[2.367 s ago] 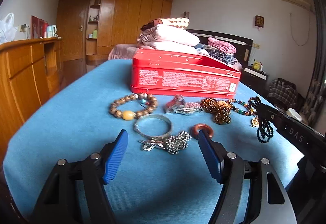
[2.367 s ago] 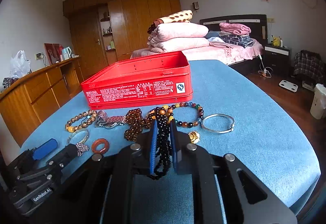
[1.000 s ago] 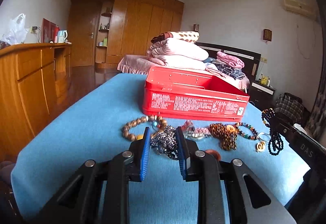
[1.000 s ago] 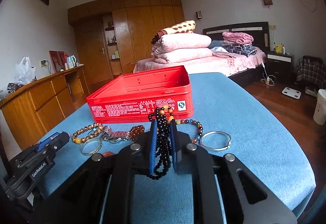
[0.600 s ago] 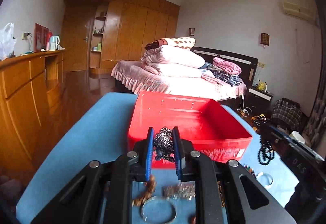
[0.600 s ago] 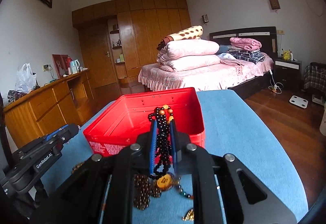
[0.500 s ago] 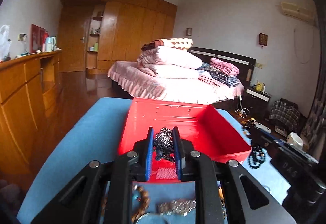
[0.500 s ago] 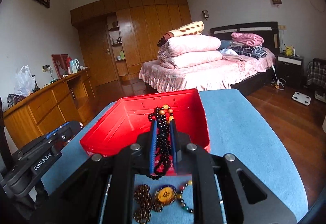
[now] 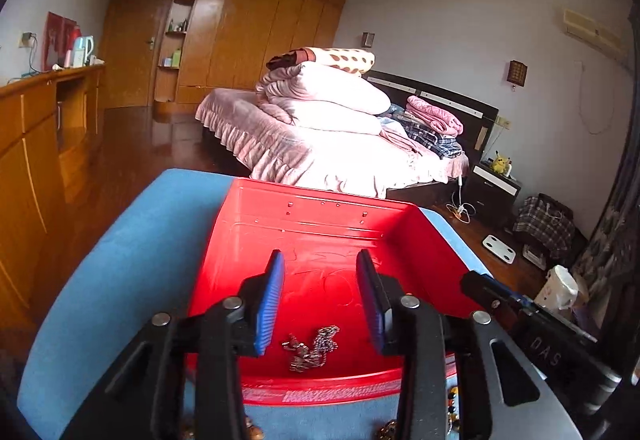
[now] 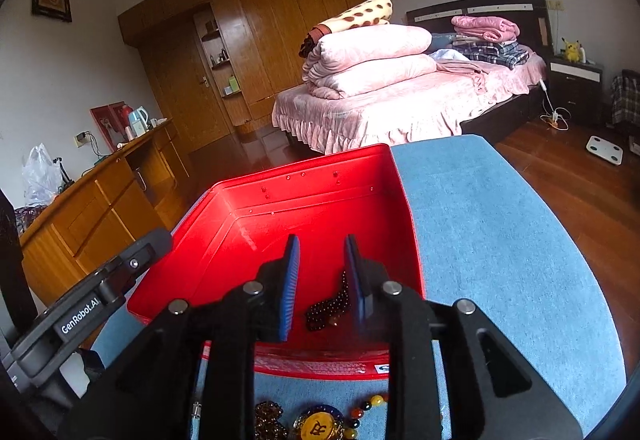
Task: Organize jewelry
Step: 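Carry both items over the red tin and open both grippers to drop them inside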
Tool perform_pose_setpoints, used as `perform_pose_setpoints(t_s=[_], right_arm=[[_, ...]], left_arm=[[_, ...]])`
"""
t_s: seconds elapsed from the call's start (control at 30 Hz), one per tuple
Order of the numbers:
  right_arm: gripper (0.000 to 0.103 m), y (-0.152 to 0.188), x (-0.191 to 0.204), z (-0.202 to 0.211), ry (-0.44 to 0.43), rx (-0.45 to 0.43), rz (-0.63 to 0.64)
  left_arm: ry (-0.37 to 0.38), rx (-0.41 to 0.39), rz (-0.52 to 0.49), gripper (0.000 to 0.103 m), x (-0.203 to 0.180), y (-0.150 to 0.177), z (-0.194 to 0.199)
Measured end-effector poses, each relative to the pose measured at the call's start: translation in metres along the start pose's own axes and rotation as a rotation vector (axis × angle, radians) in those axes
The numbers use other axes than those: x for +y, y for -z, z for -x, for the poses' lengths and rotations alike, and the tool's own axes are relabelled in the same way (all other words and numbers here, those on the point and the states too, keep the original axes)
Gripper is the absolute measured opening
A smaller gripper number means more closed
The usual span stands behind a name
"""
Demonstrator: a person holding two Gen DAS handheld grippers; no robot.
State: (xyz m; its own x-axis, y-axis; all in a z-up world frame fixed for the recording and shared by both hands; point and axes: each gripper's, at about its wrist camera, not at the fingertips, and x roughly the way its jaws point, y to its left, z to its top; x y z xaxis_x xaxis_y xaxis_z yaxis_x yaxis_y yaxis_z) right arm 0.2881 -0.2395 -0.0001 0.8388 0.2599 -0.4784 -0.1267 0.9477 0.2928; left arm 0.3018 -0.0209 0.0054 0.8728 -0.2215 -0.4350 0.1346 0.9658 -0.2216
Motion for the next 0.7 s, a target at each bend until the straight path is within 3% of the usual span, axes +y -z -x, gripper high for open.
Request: perform_pose_setpoints(t_s=[0.4, 0.57, 0.7], right_arm=[[0.026, 0.034, -0.016, 0.069, 0.040, -0.052, 0.000], [0.026, 0.072, -0.009, 0.094, 0.032, -0.043, 0.029], [0.027, 0.106, -0.010, 0.110, 0.091, -0.033, 0.059]], left_arm=[[-0.157, -0.059, -0.034, 0.044, 0.006, 0.042, 0.066], [-0.149, -0.060, -0.044, 0.044, -0.004, 0.064, 0.084], [-0.142, -0.055, -0.046, 0.044, -0.012, 0.085, 0.097]])
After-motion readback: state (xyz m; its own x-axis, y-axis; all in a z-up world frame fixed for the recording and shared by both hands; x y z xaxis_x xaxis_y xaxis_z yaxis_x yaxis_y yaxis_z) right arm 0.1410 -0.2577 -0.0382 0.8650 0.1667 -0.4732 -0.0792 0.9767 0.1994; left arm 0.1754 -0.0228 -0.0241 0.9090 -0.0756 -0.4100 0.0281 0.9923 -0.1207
